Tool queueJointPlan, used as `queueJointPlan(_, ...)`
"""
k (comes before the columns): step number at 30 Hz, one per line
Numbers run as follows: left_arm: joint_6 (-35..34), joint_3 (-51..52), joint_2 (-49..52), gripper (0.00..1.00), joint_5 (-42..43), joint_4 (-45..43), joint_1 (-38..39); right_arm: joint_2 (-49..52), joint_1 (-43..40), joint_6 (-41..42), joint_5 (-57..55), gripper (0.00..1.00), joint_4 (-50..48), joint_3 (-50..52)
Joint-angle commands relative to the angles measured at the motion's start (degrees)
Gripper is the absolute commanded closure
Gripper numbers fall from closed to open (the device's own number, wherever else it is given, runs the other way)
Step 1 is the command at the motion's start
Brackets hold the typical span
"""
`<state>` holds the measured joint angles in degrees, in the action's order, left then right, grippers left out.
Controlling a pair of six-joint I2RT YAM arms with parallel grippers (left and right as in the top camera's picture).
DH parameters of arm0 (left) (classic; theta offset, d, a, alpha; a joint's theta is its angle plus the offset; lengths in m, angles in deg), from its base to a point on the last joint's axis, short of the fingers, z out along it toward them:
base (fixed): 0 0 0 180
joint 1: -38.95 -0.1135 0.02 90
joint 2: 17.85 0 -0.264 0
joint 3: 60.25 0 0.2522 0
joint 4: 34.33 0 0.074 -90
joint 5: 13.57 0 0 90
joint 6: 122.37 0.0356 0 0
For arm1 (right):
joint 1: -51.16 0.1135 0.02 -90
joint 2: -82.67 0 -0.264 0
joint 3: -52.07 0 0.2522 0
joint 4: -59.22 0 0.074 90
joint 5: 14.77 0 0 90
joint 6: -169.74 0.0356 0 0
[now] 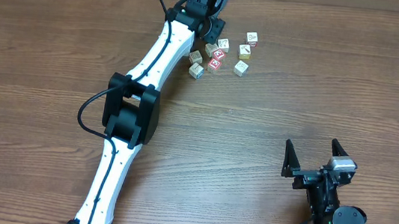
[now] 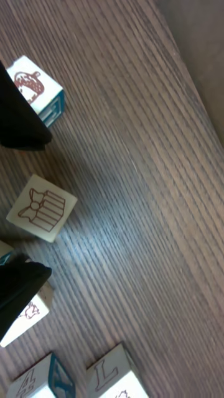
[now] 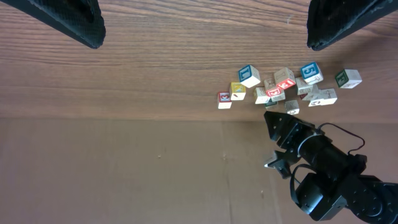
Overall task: Form a horizontal line
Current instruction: 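Lower the left gripper onto the white block with a striped picture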
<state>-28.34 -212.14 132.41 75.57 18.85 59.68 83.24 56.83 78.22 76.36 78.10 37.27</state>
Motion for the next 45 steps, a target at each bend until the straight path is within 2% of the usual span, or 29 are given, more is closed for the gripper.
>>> queueJointPlan(1, 2.4, 0.1, 2.6, 0.43, 1.9, 0.2, -0.2, -0.3, 0.2, -0.3, 0.1, 0.0, -0.3, 0.6)
queueJointPlan(9, 2.4, 0.1, 5.0, 0.37, 1.8, 1.3, -0.2, -0.3, 0.2, -0.3, 0.1, 0.0, -0.3, 0.6)
queueJointPlan(15, 2.4, 0.1, 5.0, 0.46, 1.7, 0.8, -0.9, -0.3, 0.2, -0.3, 0.0, 0.0, -0.3, 0.6)
queueJointPlan(18, 2.4, 0.1, 5.0, 0.55, 1.7, 1.0, -0.9, -0.3, 0.2, -0.3, 0.0, 0.0, -0.3, 0.6)
queueJointPlan(21, 2.4, 0.1, 5.0, 0.56, 1.7, 0.7, -0.9, -0.3, 0.2, -0.3, 0.0, 0.0, -0.3, 0.6)
queueJointPlan(23, 2.4, 0.1, 5.0, 0.55, 1.3, 0.6, -0.9, -0.3, 0.2, -0.3, 0.0, 0.0, -0.3, 0.6)
queueJointPlan(26, 2.4, 0.1, 5.0, 0.44, 0.3, 0.6, -0.9, -0.3, 0.2, -0.3, 0.1, 0.0, -0.3, 0.6)
queueJointPlan(29, 2.4, 0.1, 5.0, 0.41, 0.3, 0.2, -0.9, -0.3, 0.2, -0.3, 0.0, 0.0, -0.3, 0.6)
queueJointPlan(39, 2.4, 0.1, 5.0, 0.48, 0.3, -0.9, -0.9, -0.3, 0.2, -0.3, 0.0, 0.0, -0.3, 0.6)
queueJointPlan(45, 2.4, 0.1, 5.0, 0.49, 0.3, -1.1, -0.9, -0.3, 0.2, -0.3, 0.0, 0.0, -0.3, 0.6)
